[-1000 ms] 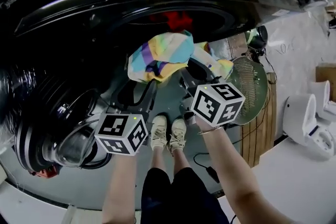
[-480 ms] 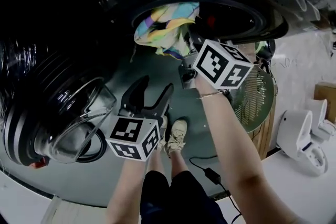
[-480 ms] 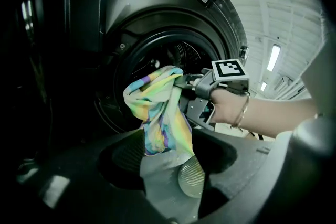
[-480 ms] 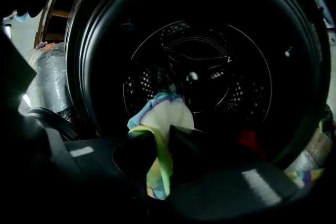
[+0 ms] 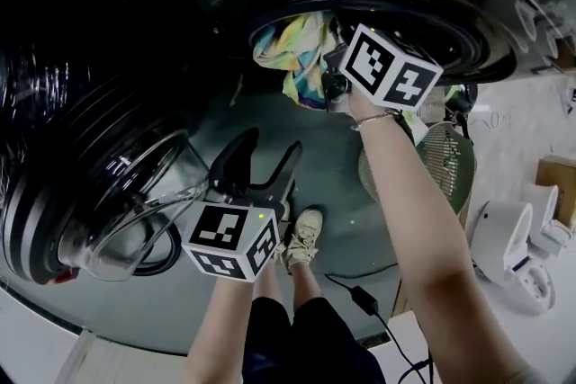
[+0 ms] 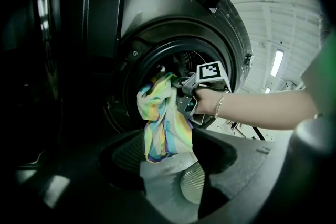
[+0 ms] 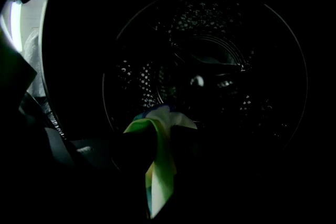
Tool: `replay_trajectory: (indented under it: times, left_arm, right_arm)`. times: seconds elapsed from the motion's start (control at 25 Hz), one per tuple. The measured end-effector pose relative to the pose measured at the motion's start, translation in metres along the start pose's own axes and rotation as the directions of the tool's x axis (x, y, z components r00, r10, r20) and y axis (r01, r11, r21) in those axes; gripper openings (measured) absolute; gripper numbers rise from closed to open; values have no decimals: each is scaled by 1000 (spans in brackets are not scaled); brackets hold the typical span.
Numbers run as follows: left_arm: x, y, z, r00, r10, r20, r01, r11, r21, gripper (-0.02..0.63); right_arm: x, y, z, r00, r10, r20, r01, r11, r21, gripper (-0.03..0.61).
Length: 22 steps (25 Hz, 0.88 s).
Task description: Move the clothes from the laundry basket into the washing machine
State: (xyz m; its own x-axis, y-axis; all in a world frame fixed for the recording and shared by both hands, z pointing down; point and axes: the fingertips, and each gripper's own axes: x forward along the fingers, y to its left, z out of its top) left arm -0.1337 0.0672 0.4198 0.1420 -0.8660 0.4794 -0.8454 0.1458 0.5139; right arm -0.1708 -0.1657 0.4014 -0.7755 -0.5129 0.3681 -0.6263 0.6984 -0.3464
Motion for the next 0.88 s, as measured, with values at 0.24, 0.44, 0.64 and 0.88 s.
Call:
replay_trajectory:
  times: [0.24,0.44,0.64,0.88]
  left_arm:
    - [6,0,-9,1000,-10,-11,9,1000,-13,374]
    - [9,-4,-13,1000,-12,-20,12,1000,-16,374]
    - [16,-4,-23,998,-27,-48,27,1000,-14,374]
    - [25,-9,-34,997,-33,-63,32,999,-16,374]
  right_arm:
    - [2,-39,-28,992,-71,-102,78,994,73,419]
    - [-41,-54,-48,990,-90,-111,98,993,65,479]
    - [-96,-75,-124,952,-159,-263,168,986,13,531]
    - [-123,-117,-201,814,-260,-519,259,963,-77,563]
